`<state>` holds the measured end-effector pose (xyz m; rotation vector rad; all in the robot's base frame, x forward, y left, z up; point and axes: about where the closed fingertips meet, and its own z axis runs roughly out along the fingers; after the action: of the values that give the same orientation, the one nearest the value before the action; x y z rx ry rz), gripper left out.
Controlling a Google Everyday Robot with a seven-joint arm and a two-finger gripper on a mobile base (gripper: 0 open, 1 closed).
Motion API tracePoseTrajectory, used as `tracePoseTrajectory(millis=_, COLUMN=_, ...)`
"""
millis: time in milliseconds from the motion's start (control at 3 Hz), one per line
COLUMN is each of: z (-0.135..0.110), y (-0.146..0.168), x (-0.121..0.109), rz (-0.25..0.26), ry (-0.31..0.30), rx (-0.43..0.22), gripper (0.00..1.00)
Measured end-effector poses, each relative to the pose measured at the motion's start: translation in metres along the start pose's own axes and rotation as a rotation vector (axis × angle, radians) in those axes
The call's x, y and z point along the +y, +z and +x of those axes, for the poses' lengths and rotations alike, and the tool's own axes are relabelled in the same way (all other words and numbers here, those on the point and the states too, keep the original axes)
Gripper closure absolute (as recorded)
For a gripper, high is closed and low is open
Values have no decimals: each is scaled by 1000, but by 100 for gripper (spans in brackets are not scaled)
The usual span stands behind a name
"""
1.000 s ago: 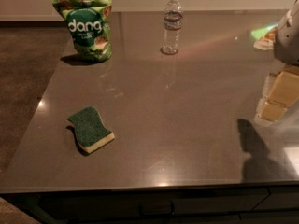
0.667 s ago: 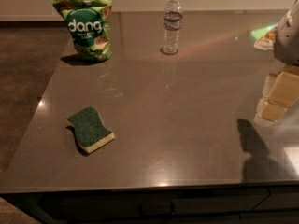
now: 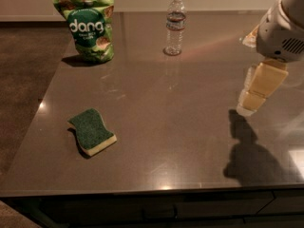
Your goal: Move green rice chip bag near sponge
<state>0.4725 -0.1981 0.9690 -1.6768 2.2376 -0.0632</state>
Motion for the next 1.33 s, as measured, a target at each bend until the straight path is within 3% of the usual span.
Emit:
tracePoseTrajectory(millis=333, z=-12, y=13, x=-13, rz=-3, ry=24, rx=-20, gripper=0)
tracePoseTrajectory(millis=1333, z=-119, y=79, x=-99, rz=108, ry=157, rx=-236, gripper=0)
